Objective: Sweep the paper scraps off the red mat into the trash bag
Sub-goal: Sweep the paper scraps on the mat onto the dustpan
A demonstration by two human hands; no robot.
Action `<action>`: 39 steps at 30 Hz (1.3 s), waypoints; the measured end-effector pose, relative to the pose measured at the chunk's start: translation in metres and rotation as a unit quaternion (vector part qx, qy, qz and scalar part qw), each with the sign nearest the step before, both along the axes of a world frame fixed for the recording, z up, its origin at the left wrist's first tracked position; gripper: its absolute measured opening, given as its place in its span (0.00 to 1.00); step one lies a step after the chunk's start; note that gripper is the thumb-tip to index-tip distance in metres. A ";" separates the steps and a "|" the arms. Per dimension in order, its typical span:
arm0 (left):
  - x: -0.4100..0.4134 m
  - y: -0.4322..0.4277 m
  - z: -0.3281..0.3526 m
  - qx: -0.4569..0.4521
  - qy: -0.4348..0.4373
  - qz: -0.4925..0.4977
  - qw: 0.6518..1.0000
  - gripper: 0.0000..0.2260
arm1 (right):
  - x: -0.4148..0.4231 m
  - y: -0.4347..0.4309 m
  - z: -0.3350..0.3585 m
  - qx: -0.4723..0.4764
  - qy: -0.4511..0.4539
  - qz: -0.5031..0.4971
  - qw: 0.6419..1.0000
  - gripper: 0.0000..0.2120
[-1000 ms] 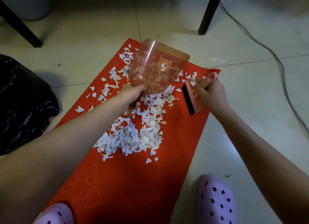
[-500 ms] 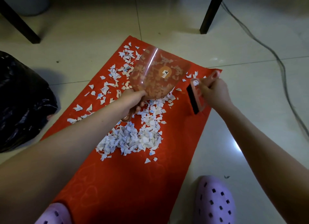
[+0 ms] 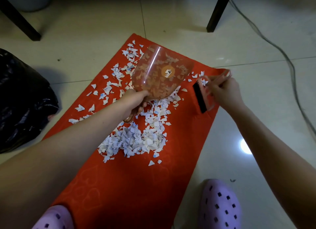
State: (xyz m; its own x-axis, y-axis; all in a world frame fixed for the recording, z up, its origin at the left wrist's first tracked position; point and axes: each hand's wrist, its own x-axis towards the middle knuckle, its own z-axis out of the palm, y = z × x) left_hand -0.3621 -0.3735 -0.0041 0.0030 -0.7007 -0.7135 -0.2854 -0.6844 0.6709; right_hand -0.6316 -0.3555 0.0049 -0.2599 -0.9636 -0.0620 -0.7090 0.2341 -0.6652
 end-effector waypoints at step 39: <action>0.016 -0.001 0.006 -0.004 -0.016 0.025 1.000 0.08 | 0.022 -0.054 0.009 0.071 -0.008 0.025 0.997 0.15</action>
